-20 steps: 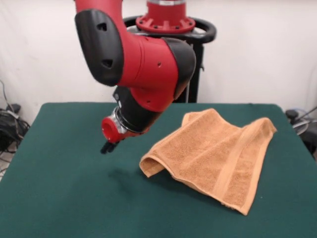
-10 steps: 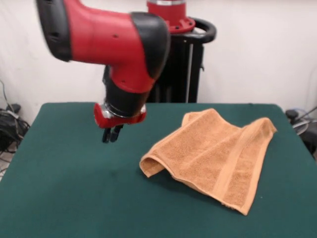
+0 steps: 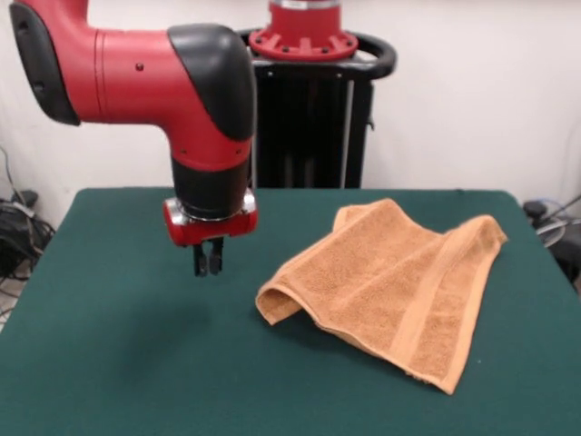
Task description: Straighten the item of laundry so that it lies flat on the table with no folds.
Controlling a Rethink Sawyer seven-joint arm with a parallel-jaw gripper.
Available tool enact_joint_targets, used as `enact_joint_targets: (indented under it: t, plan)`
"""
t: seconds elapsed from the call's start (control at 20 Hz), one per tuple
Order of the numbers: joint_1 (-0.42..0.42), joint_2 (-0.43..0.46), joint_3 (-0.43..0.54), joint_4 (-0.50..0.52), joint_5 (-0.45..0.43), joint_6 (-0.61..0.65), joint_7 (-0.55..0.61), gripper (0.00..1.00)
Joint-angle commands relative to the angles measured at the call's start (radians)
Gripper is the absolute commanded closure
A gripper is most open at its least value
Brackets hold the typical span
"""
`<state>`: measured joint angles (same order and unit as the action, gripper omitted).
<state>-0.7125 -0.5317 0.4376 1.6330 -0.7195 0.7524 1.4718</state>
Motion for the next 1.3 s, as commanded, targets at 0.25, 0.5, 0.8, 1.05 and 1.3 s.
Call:
enact_joint_targets:
  t: [0.25, 0.5, 0.8, 1.05, 1.3]
  plan:
    - [-0.086, 0.122, 0.255, 0.096, -0.009, -0.226, -0.189, 1.0]
    - [-0.138, 0.159, 0.317, 0.116, -0.022, -0.271, -0.188, 1.0]
    - [-0.135, 0.159, 0.313, 0.109, -0.061, -0.265, -0.177, 1.0]
    - [-0.086, 0.149, 0.25, 0.075, -0.095, -0.193, -0.171, 1.0]
    - [-0.036, 0.15, 0.19, 0.033, -0.119, -0.106, -0.175, 1.0]
